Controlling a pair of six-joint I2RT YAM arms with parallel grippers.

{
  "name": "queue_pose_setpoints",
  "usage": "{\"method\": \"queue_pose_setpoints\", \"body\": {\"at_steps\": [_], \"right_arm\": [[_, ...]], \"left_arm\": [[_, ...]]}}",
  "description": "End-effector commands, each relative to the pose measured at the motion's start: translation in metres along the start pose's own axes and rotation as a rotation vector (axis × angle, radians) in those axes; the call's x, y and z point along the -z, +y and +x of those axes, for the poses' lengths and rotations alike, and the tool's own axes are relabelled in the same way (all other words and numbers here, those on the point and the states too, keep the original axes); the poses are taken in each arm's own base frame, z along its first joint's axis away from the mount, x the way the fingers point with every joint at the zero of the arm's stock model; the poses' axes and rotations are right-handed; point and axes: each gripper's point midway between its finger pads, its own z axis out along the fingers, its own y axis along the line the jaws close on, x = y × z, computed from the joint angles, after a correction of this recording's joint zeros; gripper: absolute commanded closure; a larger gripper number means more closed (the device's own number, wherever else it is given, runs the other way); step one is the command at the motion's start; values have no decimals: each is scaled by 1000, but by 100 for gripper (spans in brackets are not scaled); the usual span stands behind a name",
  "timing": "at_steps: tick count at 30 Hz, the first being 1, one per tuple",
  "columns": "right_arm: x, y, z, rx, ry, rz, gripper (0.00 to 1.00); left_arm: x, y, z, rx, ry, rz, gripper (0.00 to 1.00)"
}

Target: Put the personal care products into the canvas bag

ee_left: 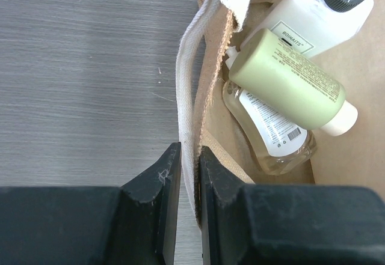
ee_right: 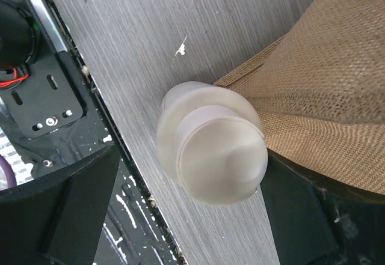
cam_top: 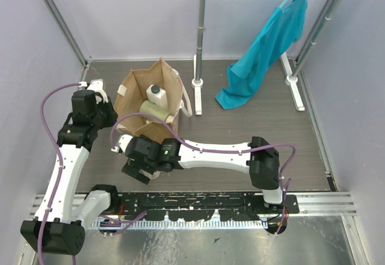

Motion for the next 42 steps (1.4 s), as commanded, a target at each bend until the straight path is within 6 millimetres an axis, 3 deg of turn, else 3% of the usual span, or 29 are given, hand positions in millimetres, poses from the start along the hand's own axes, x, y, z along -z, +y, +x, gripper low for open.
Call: {"method": "queue_pose_setpoints", "body": {"at_steps": [1, 13, 21, 42], "right_arm": [[-12, -6, -6, -2, -44, 20, 0], [-31, -12, 18, 8, 26, 52, 0], [-33, -22, 28, 14, 67, 97, 0], [-18, -8, -11, -49, -67, -39, 0]], "left_arm": [[13, -2, -16, -5, -48, 4, 75], [10, -1, -12, -8, -35, 6, 75], [8, -1, -9, -6, -28, 4, 75], [10, -1, -11, -12, -29, 5, 75]]}}
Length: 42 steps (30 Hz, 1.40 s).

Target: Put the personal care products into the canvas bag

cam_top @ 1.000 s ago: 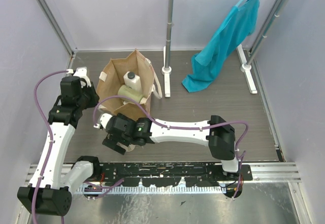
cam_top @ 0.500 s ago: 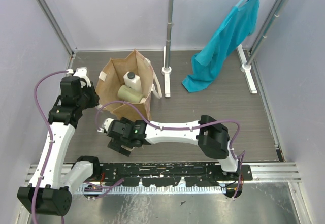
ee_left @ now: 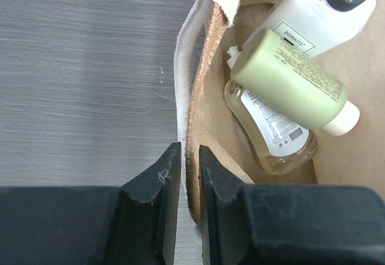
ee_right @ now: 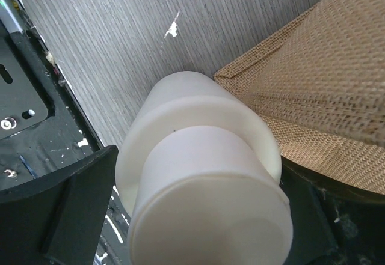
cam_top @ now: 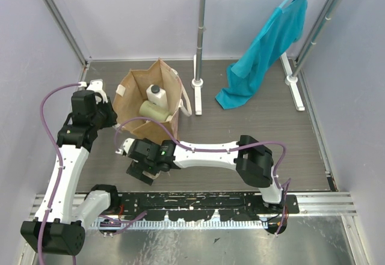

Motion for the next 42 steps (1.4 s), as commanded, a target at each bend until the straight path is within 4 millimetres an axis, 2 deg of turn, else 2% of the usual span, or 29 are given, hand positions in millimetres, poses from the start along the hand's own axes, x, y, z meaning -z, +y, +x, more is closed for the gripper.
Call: {"method": "queue_pose_setpoints", "body": {"at_steps": [1, 3, 6, 8, 12, 13, 16, 20, 22, 25, 33, 38, 42], "right_arm": [[25, 4, -45, -41, -148, -55, 0], [25, 4, -46, -42, -151, -55, 2], [25, 4, -46, -43, -158, -56, 10], [24, 3, -45, -46, -163, -53, 22], [26, 0, -45, -58, -174, -40, 60], [27, -2, -45, -61, -176, -33, 66], [33, -5, -46, -74, -185, -22, 73], [51, -12, -45, -82, -171, -7, 93], [66, -17, -46, -87, -161, 2, 99], [100, -23, -56, -101, -184, -8, 99], [203, -37, -104, -144, -360, -160, 99], [255, -82, -121, -201, -525, -164, 99], [292, -109, -141, -218, -677, -157, 99]], "left_arm": [[9, -1, -11, -8, -27, 5, 75], [9, -1, -11, -9, -27, 5, 75], [9, -1, -10, -9, -26, 3, 75], [9, -1, -10, -8, -25, 3, 75], [8, -1, -10, -8, -25, 7, 75], [8, -1, -9, -9, -24, 7, 75], [7, -2, -8, -8, -22, 9, 75], [6, -2, -7, -5, -20, 9, 75], [6, -2, -8, -2, -23, 11, 75], [5, -2, -8, 1, -22, 10, 75], [2, 0, 0, -3, -4, 3, 75], [1, 1, 3, -13, 2, -1, 75], [0, 1, 4, -9, 2, -1, 75]]}}
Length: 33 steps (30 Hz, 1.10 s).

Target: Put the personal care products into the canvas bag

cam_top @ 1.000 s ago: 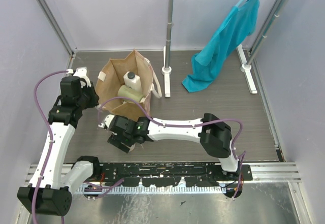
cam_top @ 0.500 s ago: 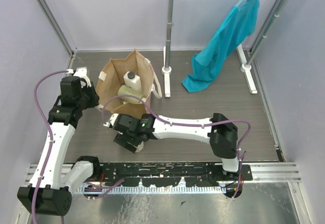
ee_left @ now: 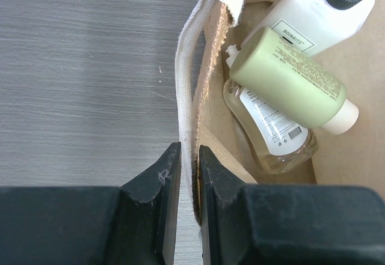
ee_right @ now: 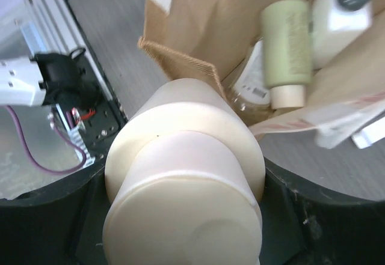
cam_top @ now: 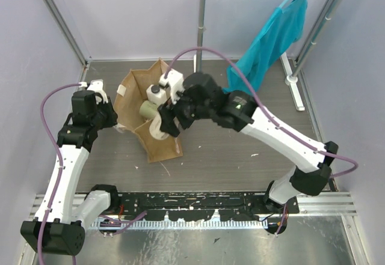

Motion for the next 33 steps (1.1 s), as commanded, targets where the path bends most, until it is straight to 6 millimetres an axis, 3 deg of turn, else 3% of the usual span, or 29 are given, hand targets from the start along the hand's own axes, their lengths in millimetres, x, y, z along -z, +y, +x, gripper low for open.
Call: {"method": "queue_pose_setpoints", "body": {"at_steps": [1, 12, 21, 25, 33], "right_arm": [[57, 2, -90, 24, -346, -85, 99], [76, -6, -153, 122, -527, -122, 100], [71, -41, -166, 141, -541, -59, 100], [51, -58, -161, 124, -502, -48, 100], [-22, -87, -116, 74, -318, -17, 100]], "left_arm": [[0, 1, 4, -5, 0, 2, 75], [6, -1, 0, 8, -25, 12, 75], [5, -2, -2, 3, -38, 14, 75], [6, -1, -3, 8, -45, 11, 75], [19, -7, -14, 43, -95, 37, 75]]}}
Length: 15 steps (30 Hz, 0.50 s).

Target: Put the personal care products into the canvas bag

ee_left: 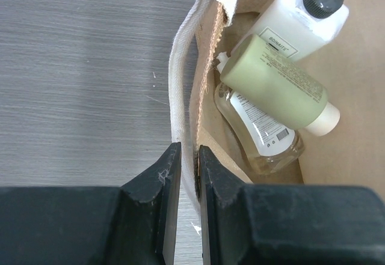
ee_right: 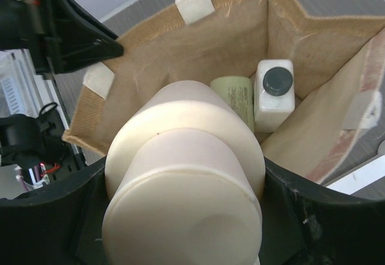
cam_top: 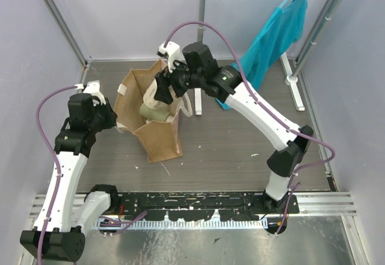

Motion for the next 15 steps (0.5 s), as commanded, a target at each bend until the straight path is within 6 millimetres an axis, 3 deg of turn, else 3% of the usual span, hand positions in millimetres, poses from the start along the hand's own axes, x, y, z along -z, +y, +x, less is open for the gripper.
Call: {"method": "queue_pose_setpoints", "body": {"at_steps": [1, 6, 15], "right_arm": [[-13, 3, -31, 53, -105, -28, 99], [-27, 14, -13, 43, 34, -91, 99], [-10, 30, 16, 39, 200, -123, 99]], "left_arm": [[9, -4, -13, 18, -60, 19, 76], [13, -3, -19, -1, -70, 11, 75], [10, -4, -20, -3, -67, 17, 75]]}}
